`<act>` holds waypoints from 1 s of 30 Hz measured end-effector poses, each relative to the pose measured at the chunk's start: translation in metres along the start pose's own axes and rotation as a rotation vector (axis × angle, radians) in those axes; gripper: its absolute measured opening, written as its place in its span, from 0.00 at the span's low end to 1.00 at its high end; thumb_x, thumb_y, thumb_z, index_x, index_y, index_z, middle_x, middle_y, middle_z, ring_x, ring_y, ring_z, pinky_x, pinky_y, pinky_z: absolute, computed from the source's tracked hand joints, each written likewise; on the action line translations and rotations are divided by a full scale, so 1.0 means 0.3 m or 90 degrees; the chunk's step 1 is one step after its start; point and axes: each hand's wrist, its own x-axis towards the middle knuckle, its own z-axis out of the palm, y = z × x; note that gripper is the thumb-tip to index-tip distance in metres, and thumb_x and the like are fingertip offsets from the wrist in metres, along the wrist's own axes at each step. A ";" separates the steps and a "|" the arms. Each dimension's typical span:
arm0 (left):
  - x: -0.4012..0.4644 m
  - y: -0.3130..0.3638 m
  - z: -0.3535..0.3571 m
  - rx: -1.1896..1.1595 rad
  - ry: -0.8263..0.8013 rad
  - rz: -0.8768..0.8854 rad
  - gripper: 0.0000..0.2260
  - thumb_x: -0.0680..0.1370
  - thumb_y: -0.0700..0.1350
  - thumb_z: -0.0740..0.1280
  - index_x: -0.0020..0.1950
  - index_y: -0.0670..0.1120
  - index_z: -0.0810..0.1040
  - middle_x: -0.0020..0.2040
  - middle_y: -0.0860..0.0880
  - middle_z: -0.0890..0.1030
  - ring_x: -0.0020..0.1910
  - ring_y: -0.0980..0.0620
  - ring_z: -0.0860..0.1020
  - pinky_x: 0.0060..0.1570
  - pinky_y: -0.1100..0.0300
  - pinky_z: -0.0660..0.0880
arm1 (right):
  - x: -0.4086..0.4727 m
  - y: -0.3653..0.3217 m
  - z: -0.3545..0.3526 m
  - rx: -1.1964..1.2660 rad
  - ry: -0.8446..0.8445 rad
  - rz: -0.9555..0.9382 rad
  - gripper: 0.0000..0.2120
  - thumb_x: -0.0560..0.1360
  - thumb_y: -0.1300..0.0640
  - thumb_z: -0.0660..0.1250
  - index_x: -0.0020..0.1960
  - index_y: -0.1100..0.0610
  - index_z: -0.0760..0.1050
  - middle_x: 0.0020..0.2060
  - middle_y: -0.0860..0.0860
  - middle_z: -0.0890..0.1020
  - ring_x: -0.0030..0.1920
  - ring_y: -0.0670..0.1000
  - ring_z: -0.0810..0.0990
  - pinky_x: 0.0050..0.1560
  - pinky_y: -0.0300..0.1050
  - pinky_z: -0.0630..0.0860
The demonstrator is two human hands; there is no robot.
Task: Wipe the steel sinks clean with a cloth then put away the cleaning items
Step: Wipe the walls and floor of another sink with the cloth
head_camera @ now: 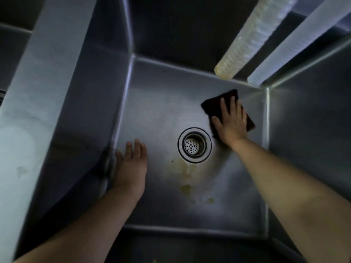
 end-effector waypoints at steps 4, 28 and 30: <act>-0.013 -0.001 -0.011 0.012 -0.010 0.003 0.40 0.76 0.41 0.67 0.76 0.39 0.41 0.77 0.40 0.41 0.76 0.39 0.45 0.73 0.41 0.51 | -0.143 0.056 0.034 0.030 -0.008 0.134 0.32 0.79 0.41 0.50 0.77 0.51 0.43 0.77 0.58 0.44 0.76 0.58 0.40 0.74 0.55 0.38; -0.490 -0.127 -0.111 -0.186 0.028 -0.004 0.21 0.75 0.58 0.63 0.65 0.52 0.70 0.60 0.51 0.78 0.59 0.49 0.76 0.57 0.54 0.74 | -0.043 -0.637 0.006 0.009 -0.051 -0.272 0.33 0.78 0.38 0.47 0.77 0.49 0.40 0.76 0.60 0.41 0.75 0.62 0.38 0.72 0.59 0.36; -0.470 -0.133 -0.085 -0.186 0.020 -0.037 0.20 0.76 0.59 0.59 0.65 0.53 0.68 0.62 0.52 0.76 0.61 0.49 0.75 0.58 0.55 0.73 | -0.107 -0.692 0.032 0.001 -0.044 -0.345 0.32 0.78 0.38 0.48 0.77 0.49 0.42 0.76 0.60 0.43 0.75 0.62 0.40 0.72 0.60 0.37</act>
